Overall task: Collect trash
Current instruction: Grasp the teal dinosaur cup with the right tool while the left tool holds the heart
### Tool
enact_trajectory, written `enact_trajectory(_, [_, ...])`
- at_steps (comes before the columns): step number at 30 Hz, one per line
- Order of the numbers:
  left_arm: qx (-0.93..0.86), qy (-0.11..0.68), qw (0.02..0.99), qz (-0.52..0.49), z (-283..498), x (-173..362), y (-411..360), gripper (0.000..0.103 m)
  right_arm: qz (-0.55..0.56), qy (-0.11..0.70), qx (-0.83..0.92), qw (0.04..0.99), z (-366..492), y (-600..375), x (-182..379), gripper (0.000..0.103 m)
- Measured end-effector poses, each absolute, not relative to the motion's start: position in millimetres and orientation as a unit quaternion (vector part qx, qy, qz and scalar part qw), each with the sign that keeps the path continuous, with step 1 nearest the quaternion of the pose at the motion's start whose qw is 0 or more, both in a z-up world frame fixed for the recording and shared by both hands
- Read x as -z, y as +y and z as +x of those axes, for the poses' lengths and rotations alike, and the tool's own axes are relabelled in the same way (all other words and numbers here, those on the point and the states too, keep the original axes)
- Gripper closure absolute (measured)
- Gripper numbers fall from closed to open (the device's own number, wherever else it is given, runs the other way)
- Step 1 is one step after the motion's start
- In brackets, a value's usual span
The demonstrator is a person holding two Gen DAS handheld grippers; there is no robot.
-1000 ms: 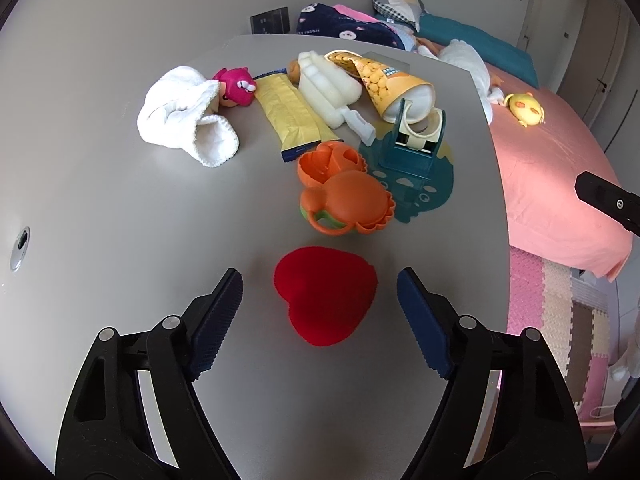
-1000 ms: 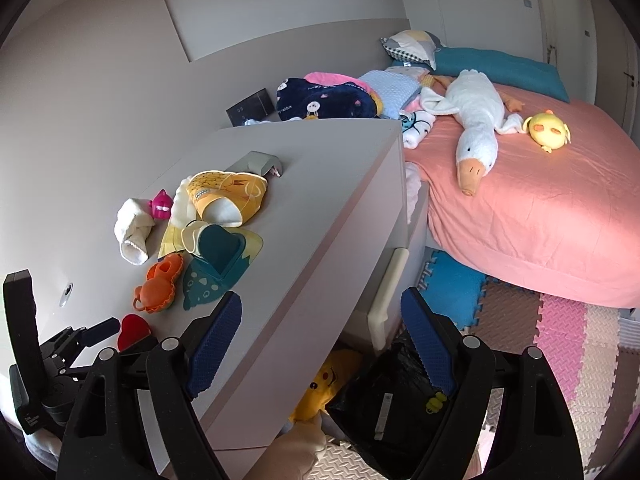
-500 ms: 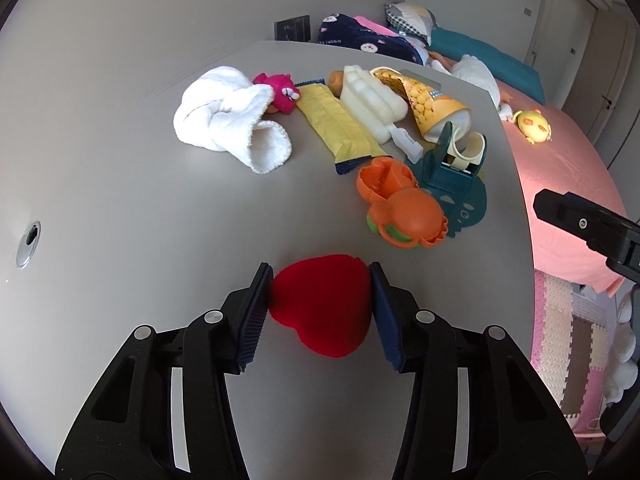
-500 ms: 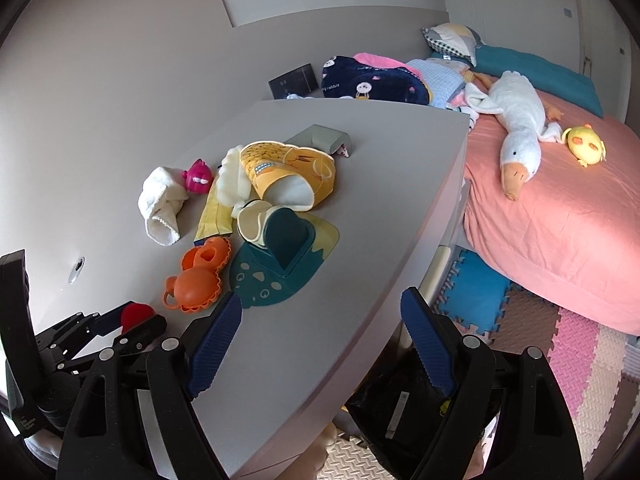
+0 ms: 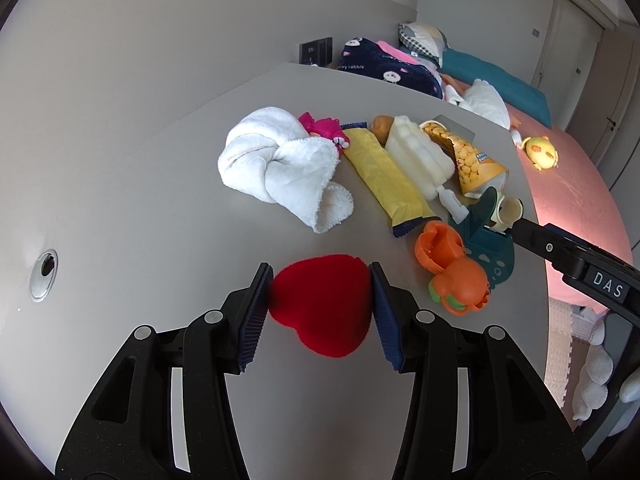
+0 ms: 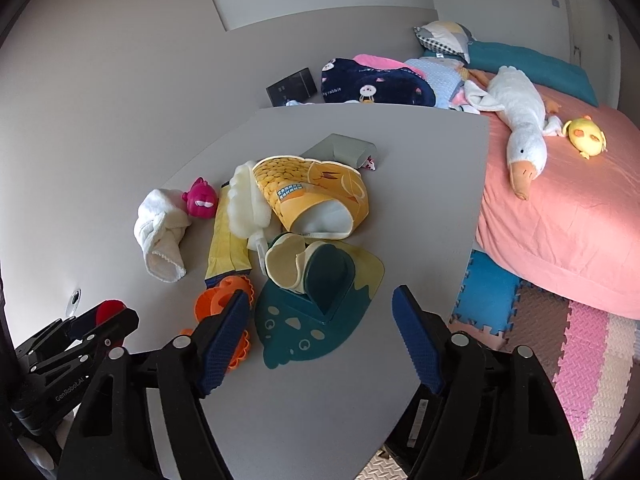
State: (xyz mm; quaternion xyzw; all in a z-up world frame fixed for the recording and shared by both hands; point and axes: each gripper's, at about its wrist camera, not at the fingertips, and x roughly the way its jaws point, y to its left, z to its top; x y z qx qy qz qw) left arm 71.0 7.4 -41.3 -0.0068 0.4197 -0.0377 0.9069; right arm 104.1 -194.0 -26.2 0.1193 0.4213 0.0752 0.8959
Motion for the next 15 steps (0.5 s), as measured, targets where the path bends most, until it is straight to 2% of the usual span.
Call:
enact_trajectory(7, [0.037,0.421,0.906,-0.018,75,41,21,0.055,0.144,0.429,-0.059,0.89,123,-181,35,0.033])
enact_trajectory(12, [0.037,0.424,0.904,-0.025,76,43,27,0.055,0.157,0.437,-0.026,0.885,133,-182,48,0.05])
enact_trajectory(15, [0.038,0.426,0.903,-0.027,78,44,29,0.055,0.153,0.43,-0.016,0.89,135,-183,48,0.052])
